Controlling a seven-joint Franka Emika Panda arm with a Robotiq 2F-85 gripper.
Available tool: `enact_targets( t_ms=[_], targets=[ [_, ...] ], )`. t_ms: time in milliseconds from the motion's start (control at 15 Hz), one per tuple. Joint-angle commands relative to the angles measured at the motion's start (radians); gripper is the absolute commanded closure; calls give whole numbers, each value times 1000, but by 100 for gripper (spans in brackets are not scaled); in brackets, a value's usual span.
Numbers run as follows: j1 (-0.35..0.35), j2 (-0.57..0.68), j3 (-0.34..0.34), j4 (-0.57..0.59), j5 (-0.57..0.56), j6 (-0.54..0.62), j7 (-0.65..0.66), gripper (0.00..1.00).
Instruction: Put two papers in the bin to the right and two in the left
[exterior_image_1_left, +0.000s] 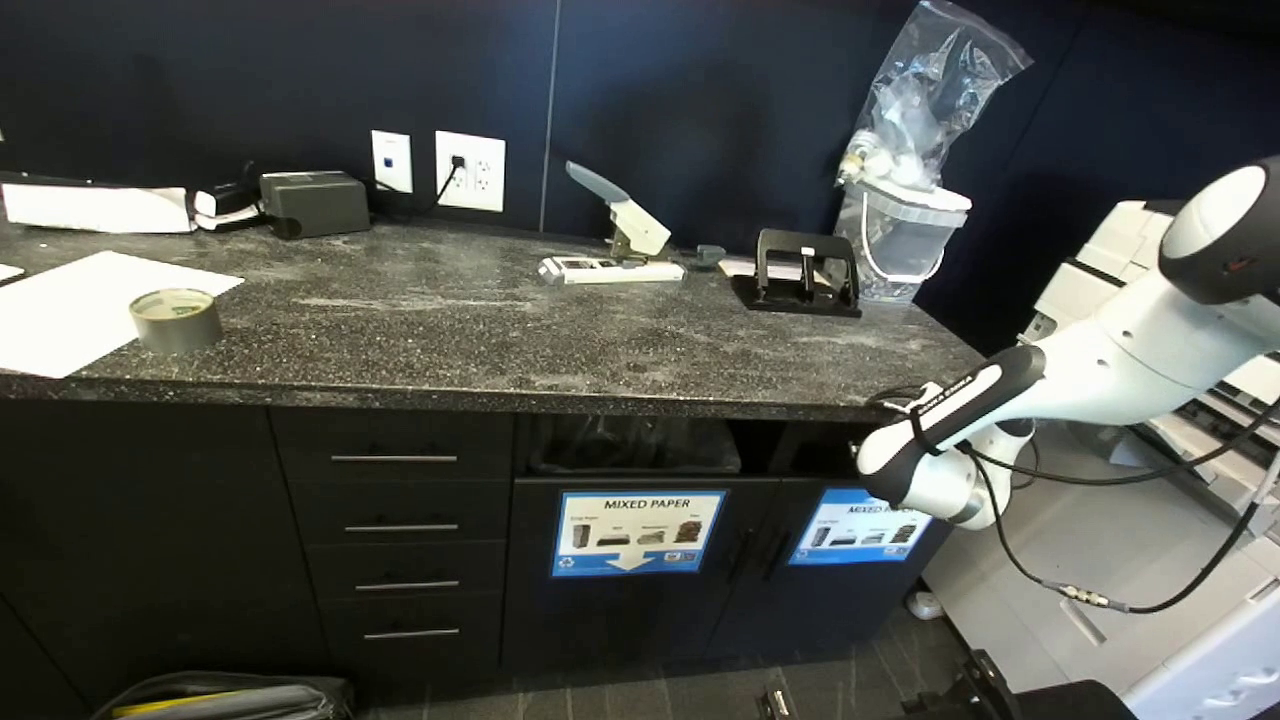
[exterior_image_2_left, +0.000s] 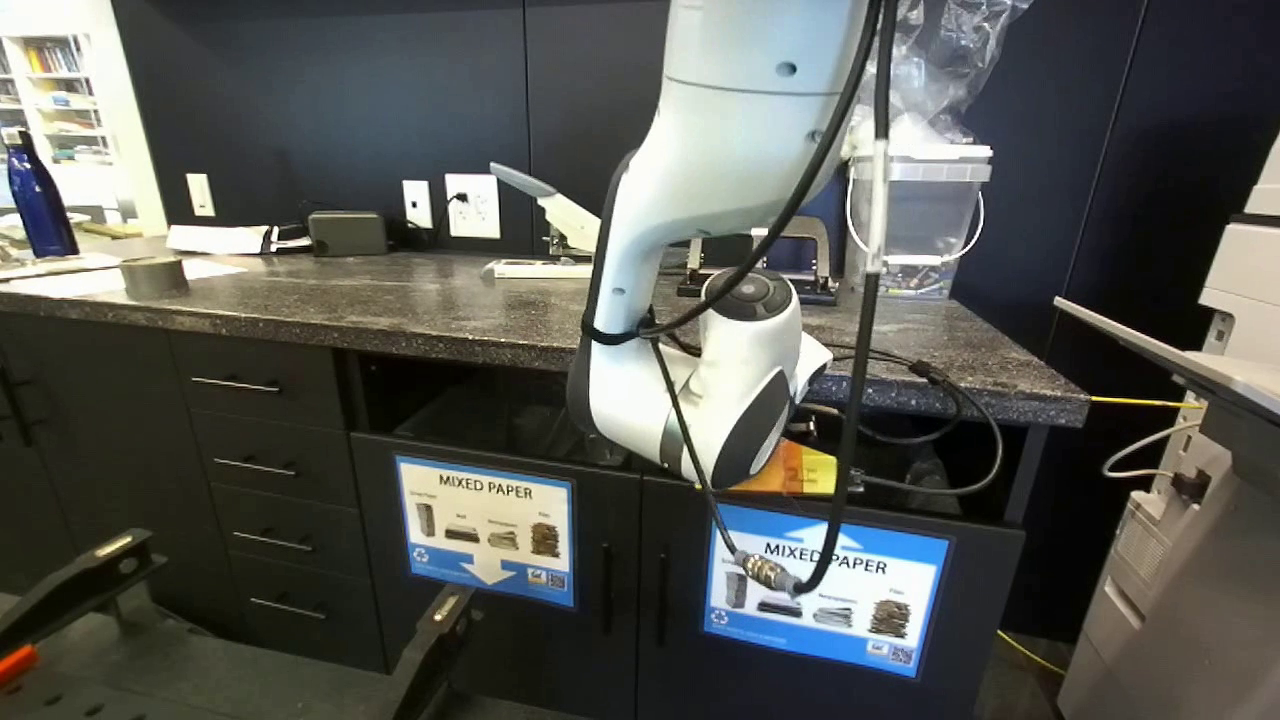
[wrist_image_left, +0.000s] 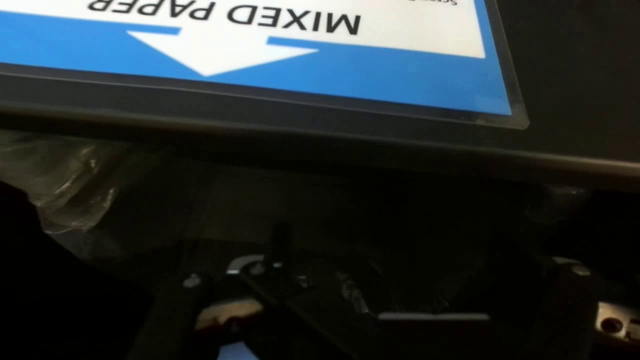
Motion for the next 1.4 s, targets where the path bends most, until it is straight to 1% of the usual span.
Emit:
enact_targets(
  t_ms=[0,67,133,200,267,333,400,467,533,600,667,733,800,867,933,1133,1267,1333],
  targets=[
    [122,-196,-125,-137,8,-28,164,0],
    [149,-238,-151,-169,12,-46,189,0],
    [172,-280,-171,-204,11,-90,211,0],
    [210,-318,-205,-233,31,-129,230,0],
    [230,-364,-221,-267,36,-208,248,0],
    [268,-407,-255,-292,59,-284,259,0],
    [288,-451,-267,-317,65,-362,265,0],
    [326,-500,-294,-341,82,-442,272,0],
    [372,-553,-326,-366,97,-526,283,0],
    [434,-599,-373,-385,103,-611,302,0],
    [500,-641,-426,-402,92,-696,333,0],
    [550,-693,-455,-427,70,-791,358,0],
    [578,-740,-461,-452,50,-881,371,0],
    [575,-795,-423,-465,59,-973,347,0],
    [591,-846,-407,-476,62,-1046,353,0],
    [606,-1004,-336,-553,111,-1143,336,0],
    [608,-1117,-287,-611,181,-1184,294,0],
    [616,-1169,-270,-629,213,-1232,279,0]
  ],
)
